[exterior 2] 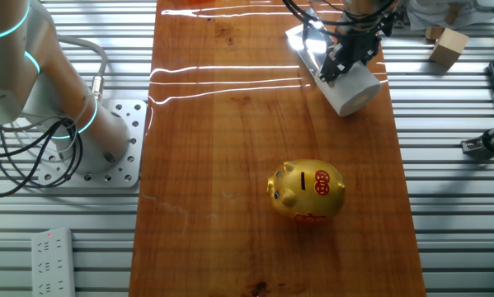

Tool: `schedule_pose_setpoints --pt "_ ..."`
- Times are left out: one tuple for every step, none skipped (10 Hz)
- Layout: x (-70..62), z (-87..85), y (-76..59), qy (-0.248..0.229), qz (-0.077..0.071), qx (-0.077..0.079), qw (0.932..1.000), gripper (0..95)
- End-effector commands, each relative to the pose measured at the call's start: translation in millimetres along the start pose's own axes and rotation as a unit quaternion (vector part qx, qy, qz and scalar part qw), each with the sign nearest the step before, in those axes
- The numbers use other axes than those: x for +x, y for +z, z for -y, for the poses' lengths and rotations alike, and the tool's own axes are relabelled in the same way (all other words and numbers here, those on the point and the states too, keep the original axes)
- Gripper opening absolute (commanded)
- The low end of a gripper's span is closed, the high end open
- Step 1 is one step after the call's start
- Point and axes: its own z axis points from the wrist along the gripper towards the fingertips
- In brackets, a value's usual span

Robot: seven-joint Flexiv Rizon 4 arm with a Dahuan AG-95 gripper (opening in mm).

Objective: Take the roll of paper down from the shelf

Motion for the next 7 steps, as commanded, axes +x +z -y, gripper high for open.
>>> schedule_pose_setpoints --pt "0.1 -0.5 1.1 0.000 0.001 0.000 1.0000 0.0" --pt "0.2 -0.6 1.6 -0.002 0.002 0.000 1.0000 0.0" --pt "0.3 -0.7 1.9 -0.002 0.002 -0.001 1.0000 0.0" --pt "0.3 -0.7 1.9 -0.002 0.002 -0.002 1.0000 0.0" --pt "0.3 -0.7 2.0 -0.003 0.002 -0.002 1.0000 0.0" --pt "0.3 -0.7 2.1 -0.006 0.002 -0.003 1.0000 0.0" --pt "0.4 -0.7 2.6 -0.012 0.002 -0.003 0.9999 19.0"
